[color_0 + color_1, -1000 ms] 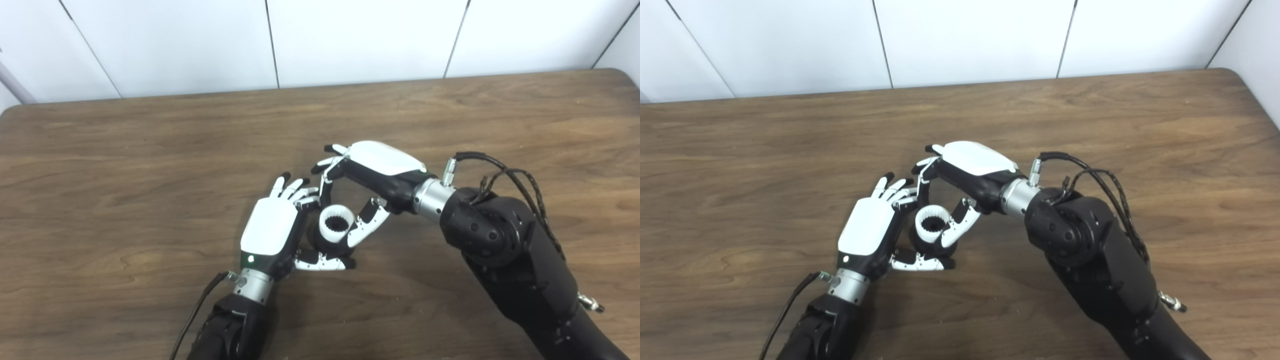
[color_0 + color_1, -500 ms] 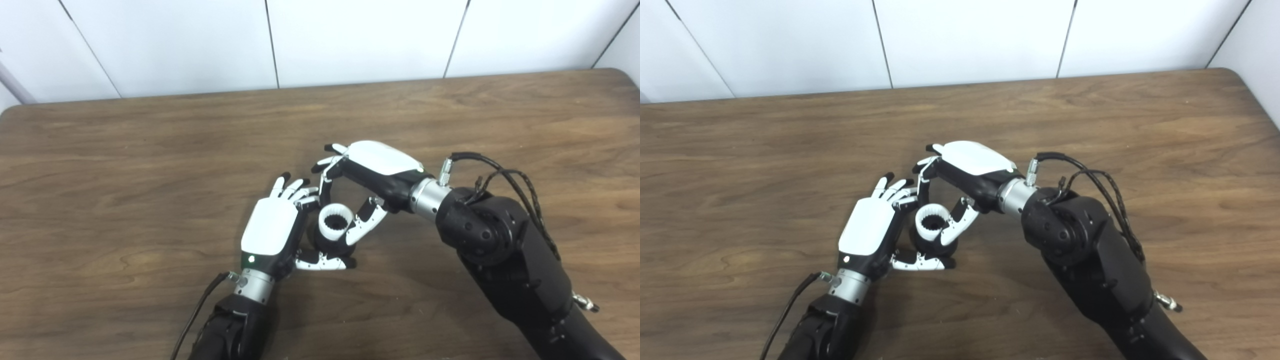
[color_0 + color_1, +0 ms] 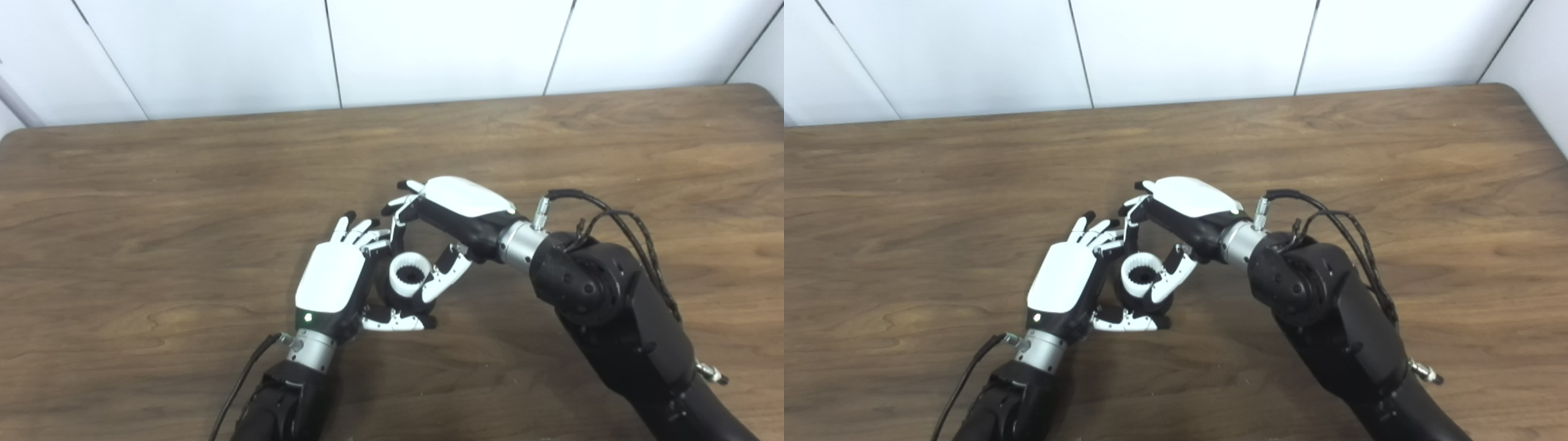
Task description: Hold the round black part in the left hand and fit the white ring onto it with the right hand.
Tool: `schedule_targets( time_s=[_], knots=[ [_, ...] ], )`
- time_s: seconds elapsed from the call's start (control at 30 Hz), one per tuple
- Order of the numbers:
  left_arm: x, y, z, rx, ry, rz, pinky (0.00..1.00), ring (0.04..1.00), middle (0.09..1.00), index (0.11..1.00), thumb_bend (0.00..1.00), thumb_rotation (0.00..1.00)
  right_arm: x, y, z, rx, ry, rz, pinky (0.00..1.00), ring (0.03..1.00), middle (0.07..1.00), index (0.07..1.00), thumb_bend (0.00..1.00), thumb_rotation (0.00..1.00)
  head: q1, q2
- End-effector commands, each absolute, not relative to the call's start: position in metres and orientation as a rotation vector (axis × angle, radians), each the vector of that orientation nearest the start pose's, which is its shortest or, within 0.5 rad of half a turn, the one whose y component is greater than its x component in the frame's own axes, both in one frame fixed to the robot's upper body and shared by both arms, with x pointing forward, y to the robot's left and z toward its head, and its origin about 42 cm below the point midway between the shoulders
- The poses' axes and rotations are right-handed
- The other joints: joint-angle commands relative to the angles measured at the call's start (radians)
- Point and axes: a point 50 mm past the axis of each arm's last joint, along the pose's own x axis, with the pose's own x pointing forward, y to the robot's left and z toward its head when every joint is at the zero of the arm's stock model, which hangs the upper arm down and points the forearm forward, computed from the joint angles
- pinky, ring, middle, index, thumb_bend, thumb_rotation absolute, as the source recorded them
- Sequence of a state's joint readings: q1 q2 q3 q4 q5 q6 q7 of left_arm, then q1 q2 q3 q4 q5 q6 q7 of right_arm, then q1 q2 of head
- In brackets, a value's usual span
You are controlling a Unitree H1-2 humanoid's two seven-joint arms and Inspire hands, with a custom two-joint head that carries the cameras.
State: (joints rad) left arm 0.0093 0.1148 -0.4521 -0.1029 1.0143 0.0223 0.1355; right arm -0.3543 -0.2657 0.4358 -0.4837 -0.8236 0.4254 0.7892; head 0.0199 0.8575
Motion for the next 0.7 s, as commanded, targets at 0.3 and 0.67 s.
schedule_targets(
  time_s=[0.3, 0.67],
  knots=[
    [0.2517, 0.1263, 0.1143, 1.066, -0.352, -0.259, 1.00, 0.895, 0.785, 0.484, 0.52, 0.06, 0.3078, -0.1392, 0.2556, -1.149, -0.198, 0.680, 1.00, 1.000, 0.865, 0.484, 0.52, 0.13, -0.008, 0.002],
    [0.2543, 0.1253, 0.1140, 1.065, -0.356, -0.259, 1.00, 0.894, 0.786, 0.483, 0.52, 0.06, 0.3109, -0.1418, 0.2523, -1.156, -0.190, 0.676, 1.00, 1.000, 0.867, 0.484, 0.52, 0.13, -0.014, -0.002]
  ],
)
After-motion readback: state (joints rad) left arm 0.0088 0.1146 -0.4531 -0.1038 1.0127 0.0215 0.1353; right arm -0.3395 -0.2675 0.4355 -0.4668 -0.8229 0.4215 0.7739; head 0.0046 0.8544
